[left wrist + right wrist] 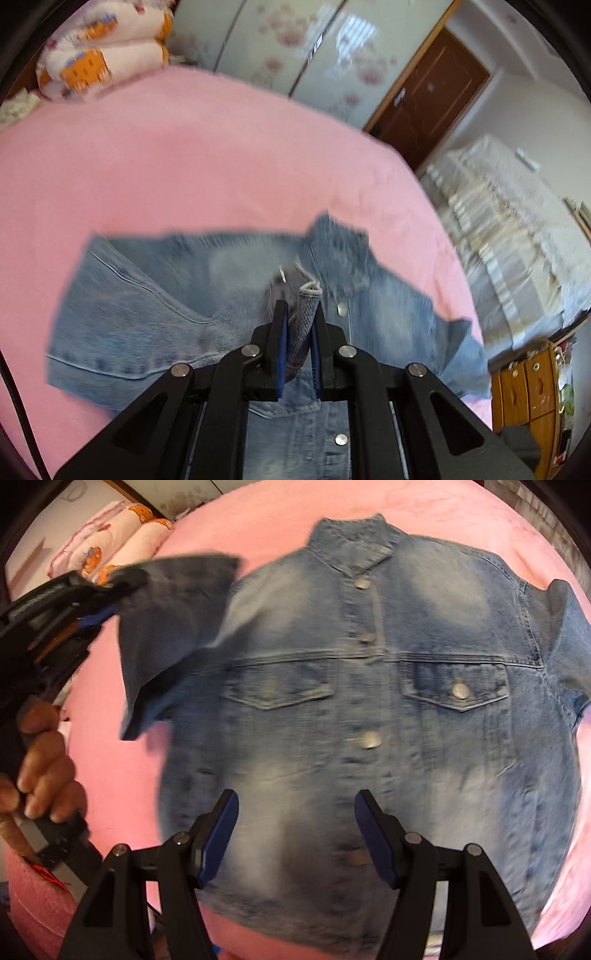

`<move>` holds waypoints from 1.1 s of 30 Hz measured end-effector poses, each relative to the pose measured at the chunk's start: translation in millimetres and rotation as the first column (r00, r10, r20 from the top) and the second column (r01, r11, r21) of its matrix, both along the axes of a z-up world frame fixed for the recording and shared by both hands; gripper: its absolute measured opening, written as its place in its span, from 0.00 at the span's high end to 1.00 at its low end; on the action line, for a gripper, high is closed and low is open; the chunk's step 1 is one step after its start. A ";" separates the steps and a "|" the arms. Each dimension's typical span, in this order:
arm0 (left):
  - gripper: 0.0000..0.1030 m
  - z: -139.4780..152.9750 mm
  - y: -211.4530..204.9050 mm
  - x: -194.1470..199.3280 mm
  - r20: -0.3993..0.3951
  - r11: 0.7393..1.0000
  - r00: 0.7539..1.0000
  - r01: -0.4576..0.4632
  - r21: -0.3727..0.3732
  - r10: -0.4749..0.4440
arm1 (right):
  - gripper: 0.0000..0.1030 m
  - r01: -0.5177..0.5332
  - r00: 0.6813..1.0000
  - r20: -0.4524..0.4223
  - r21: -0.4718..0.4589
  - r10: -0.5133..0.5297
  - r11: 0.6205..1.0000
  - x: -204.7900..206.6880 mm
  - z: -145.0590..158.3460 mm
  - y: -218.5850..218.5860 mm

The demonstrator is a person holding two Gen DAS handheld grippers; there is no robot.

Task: Fold large clothes
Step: 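Fold the held sleeve across the jacket front with the left gripper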

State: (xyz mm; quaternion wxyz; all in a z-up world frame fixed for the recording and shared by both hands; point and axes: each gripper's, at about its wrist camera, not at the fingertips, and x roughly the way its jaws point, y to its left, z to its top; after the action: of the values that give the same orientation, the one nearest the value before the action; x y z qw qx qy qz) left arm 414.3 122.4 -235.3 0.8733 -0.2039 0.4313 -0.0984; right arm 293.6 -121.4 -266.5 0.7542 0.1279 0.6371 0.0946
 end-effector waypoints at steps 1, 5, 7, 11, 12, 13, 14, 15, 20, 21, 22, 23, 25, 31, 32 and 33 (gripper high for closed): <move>0.92 -15.3 -0.5 1.2 -0.019 1.000 1.000 0.003 -0.005 -0.003 | 0.37 0.001 1.000 -0.005 -0.004 -0.001 1.000 0.5 -6.3 -6.3; 0.90 -62.3 -30.6 7.5 -0.106 0.999 0.994 0.041 0.020 -0.039 | 0.39 0.010 0.999 -0.039 -0.009 -0.010 1.000 7.8 -27.4 -33.8; 0.67 -73.7 -43.3 8.4 -0.166 0.996 0.983 0.084 0.037 -0.077 | 0.39 0.021 0.998 -0.054 -0.005 -0.022 1.000 11.7 -36.9 -44.9; 0.41 -66.8 -37.4 -5.7 -0.218 0.993 0.974 0.086 0.086 -0.065 | 0.39 0.036 0.995 -0.091 0.043 -0.032 0.998 21.6 -48.5 -56.3; 0.31 -60.5 -32.8 -10.0 -0.221 0.991 0.974 0.079 0.105 -0.054 | 0.40 0.037 0.995 -0.097 0.059 -0.031 0.998 24.0 -49.6 -57.1; 0.23 -56.0 -29.8 -12.7 -0.224 0.990 0.974 0.072 0.118 -0.044 | 0.40 0.040 0.994 -0.102 0.084 -0.031 0.996 26.8 -49.8 -56.6; 0.21 -48.1 -22.4 -20.2 -0.222 0.990 0.975 0.056 0.133 -0.025 | 0.40 0.042 0.994 -0.105 0.107 -0.031 0.993 29.3 -49.4 -54.8; 0.18 -41.1 -15.4 -23.9 -0.224 0.989 0.975 0.047 0.139 -0.014 | 0.40 0.044 0.994 -0.106 0.123 -0.031 0.991 31.6 -49.9 -52.9; 0.14 -21.6 31.8 -52.7 -0.269 0.980 0.962 0.005 0.200 0.050 | 0.47 0.042 0.992 -0.127 0.240 -0.012 0.970 38.4 -49.5 -27.3; 0.13 -21.2 46.2 -60.9 -0.286 0.976 0.956 -0.008 0.216 0.071 | 0.48 0.047 0.991 -0.135 0.263 -0.011 0.964 38.8 -50.6 -20.9; 0.13 -21.9 52.9 -64.6 -0.297 0.974 0.951 -0.015 0.224 0.083 | 0.48 0.053 0.990 -0.140 0.280 -0.014 0.959 39.1 -51.9 -14.4; 0.13 -24.8 68.0 -73.0 -0.319 0.971 0.942 -0.026 0.236 0.103 | 0.49 0.065 0.989 -0.149 0.299 -0.020 0.952 39.7 -53.7 -9.6; 0.13 -32.5 87.4 -83.5 -0.358 0.968 0.925 -0.037 0.250 0.127 | 0.51 0.103 0.982 -0.182 0.335 -0.043 0.936 41.9 -61.9 0.8; 0.13 -65.0 141.2 -116.8 -0.450 0.939 0.869 -0.048 0.341 0.208 | 0.53 0.206 0.948 -0.293 0.284 -0.120 0.936 44.3 -85.5 26.4; 0.13 -69.6 144.5 -118.6 -0.458 0.938 0.864 -0.041 0.345 0.207 | 0.53 0.225 0.941 -0.307 0.264 -0.140 0.938 45.7 -89.8 29.9; 0.13 -76.7 148.7 -120.9 -0.471 0.936 0.859 -0.028 0.350 0.202 | 0.53 0.246 0.934 -0.320 0.241 -0.162 0.939 47.4 -94.2 32.6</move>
State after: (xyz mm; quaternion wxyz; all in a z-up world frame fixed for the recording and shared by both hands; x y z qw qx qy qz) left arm 293.4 271.1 -312.0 0.7575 -0.0985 0.6397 0.0848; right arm 340.9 -88.8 -360.7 0.6309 0.3109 0.7059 0.0832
